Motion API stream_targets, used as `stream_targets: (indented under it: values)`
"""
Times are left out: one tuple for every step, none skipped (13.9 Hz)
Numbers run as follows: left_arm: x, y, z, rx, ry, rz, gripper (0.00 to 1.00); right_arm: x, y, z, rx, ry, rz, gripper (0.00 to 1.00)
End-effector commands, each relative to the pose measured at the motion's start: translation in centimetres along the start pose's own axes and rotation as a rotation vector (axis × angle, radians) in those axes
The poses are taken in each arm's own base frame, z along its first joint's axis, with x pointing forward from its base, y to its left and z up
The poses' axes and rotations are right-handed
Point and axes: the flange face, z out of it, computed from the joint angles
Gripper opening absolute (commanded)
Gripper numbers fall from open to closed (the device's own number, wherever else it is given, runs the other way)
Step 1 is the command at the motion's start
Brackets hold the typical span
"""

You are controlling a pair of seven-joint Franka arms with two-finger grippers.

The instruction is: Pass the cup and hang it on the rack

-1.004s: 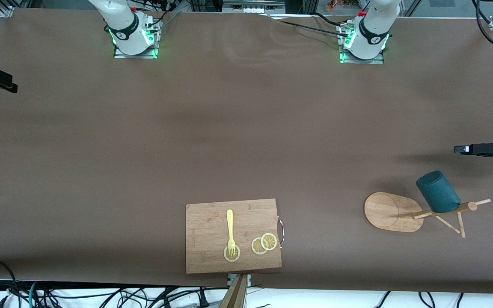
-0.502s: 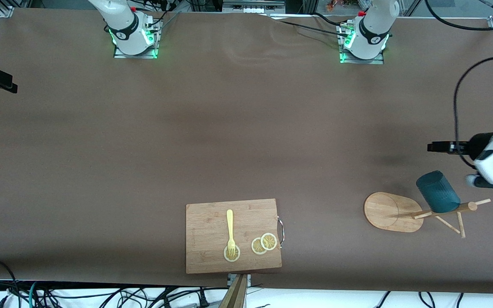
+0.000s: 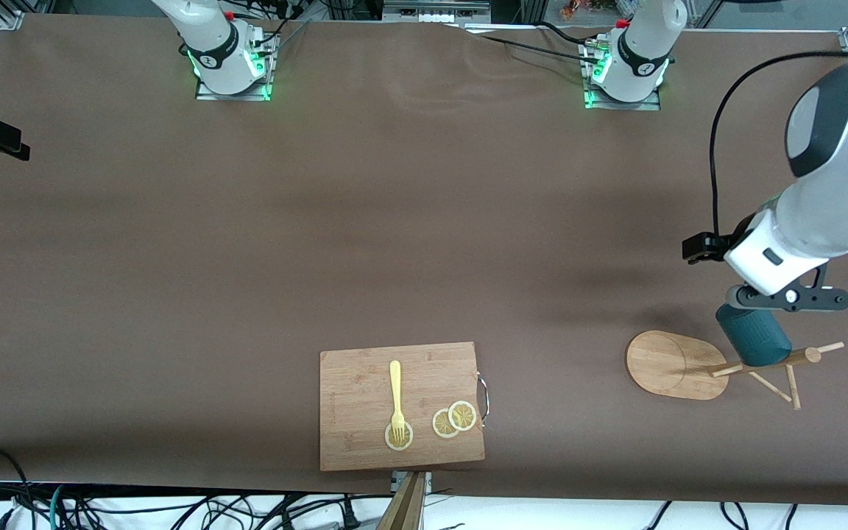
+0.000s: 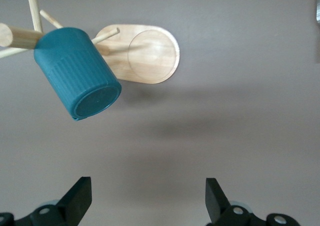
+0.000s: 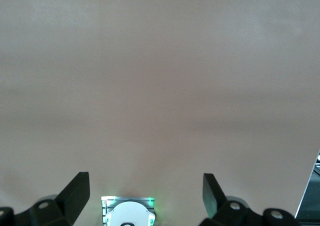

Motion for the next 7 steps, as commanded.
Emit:
stream_targets:
  values:
    - [-1.4,-0.2,-2.3,-0.027,0.04,0.047,1.0,-0.1,0.2,-0.2,0.017,0.012,0.003,1.0]
    - [-1.4,-1.2,-2.3,-0.04,0.041,0.039,1.0,-0.1,0.2,-0.2,0.017,0.012,0.003,1.0]
    - [-1.2,-2.4,-2.0,-0.058,0.036,0.025,1.0,-0.1,0.2,-0.2,0.017,0.012,0.003,1.0]
    - [-1.1,-3.7,-1.6,-0.114,0.028,0.004,1.0,-0.2,0.4,-0.2,0.017,0.012,0.006,1.0]
    - [-1.4,-4.4,-1.6,-0.155,0.026,-0.013,1.0,-0.2,0.4,-0.2,0.017,0.012,0.006,1.0]
    - [-2.6,-4.1,-3.0,-0.134,0.058,-0.02,1.0,-0.2,0.5,-0.2,0.017,0.011,0.009,1.0]
    - [-3.8,-2.8,-2.7,-0.116,0.061,-0.013,1.0,-0.2,0.5,-0.2,0.017,0.011,0.009,1.0]
